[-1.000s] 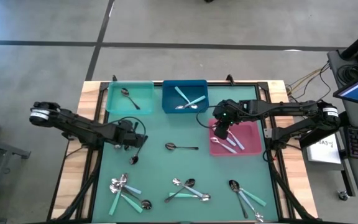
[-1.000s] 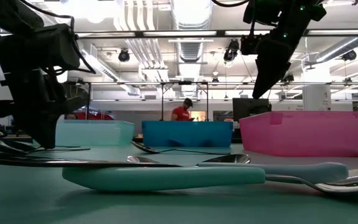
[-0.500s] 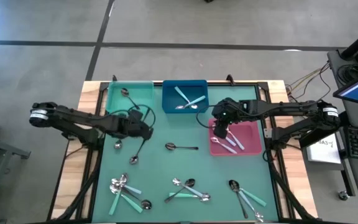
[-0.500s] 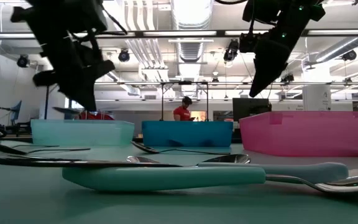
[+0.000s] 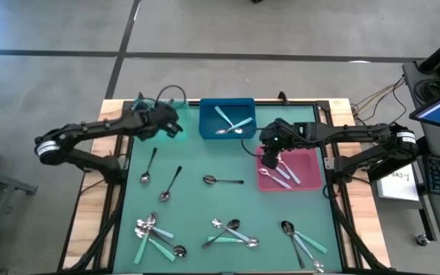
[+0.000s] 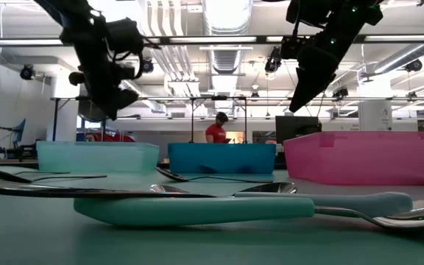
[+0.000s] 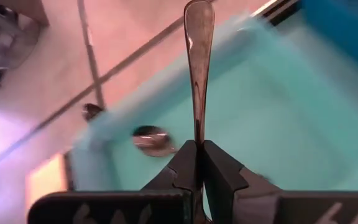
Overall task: Sort silverware by color (type)
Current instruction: Put the black spoon into the green bin, then adjust the green bin
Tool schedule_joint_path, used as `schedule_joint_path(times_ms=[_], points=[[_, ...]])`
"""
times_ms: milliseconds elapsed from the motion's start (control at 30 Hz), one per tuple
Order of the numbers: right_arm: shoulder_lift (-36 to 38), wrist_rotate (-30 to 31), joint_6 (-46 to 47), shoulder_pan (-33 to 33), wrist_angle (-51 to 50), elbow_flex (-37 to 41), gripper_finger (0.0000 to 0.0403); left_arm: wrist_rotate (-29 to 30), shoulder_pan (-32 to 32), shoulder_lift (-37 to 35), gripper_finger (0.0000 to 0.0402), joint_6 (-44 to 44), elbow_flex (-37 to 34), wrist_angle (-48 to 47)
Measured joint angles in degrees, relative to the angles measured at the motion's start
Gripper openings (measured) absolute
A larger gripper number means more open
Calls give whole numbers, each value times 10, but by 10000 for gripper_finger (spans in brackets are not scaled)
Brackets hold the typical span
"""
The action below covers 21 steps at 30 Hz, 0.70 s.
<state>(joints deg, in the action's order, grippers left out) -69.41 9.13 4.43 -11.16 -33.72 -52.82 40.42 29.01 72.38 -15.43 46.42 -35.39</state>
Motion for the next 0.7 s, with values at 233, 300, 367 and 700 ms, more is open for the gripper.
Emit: schedule_joint_path(times_ms=[233,300,367,700], points=[[0,0,0,0,1,0,112,-118,102,4,0,154,-24,46],[0,0,0,0,1,0,112,-125,118,9,3,156,-27,42],[0,0,0,0,1,0,112,-124,129,16,11,152,-27,43],[0,0,0,0,1,0,112,-233,132,34,87,108,-25,25]])
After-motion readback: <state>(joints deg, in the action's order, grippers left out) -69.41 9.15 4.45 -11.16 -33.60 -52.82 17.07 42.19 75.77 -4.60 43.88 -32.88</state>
